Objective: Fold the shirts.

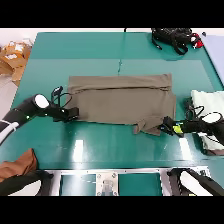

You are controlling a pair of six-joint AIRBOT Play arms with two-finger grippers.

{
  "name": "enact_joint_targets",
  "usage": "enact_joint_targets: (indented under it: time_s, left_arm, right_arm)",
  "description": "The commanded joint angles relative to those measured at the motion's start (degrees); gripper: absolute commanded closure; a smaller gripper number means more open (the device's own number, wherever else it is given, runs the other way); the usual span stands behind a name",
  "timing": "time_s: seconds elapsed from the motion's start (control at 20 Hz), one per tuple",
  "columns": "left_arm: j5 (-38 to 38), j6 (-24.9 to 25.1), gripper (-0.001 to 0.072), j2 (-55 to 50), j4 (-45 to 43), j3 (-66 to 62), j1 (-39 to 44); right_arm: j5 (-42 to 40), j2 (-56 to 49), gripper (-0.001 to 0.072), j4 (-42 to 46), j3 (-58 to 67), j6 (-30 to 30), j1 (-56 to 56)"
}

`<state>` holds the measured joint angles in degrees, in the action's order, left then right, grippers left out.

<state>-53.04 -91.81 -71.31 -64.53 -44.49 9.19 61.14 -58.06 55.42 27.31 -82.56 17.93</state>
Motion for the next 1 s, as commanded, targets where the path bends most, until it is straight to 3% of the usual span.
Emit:
enact_joint_targets:
  time_s: [0.0, 0.25, 0.55, 0.75, 0.95]
  left_arm:
    - [-15.41, -1.18, 0.0687, 0.24, -12.57, -6.14, -0.02]
    - [-26.29, 0.57, 0.0687, 0.24, -14.95, -6.21, -0.02]
    - [-24.06, 2.49, 0.0687, 0.13, -13.97, -7.15, 0.0]
    - [-22.16, 4.94, 0.0687, -3.08, -13.84, -17.07, -0.02]
    - [-22.14, 6.86, 0.0687, -13.4, -13.77, -32.48, -0.02]
  right_arm:
    - [7.82, 2.56, 0.0695, 10.58, 1.75, -6.97, -0.07]
    - [17.16, 9.94, 0.0695, 20.65, 1.79, -13.29, -0.09]
    - [13.55, 11.3, 0.0695, 9.68, 9.31, -9.68, -0.28]
    - [8.37, 3.32, 0.0695, 4.87, 20.63, -6.95, -1.22]
    - [5.46, -11.08, 0.0695, 4.55, 33.75, -6.05, -3.45]
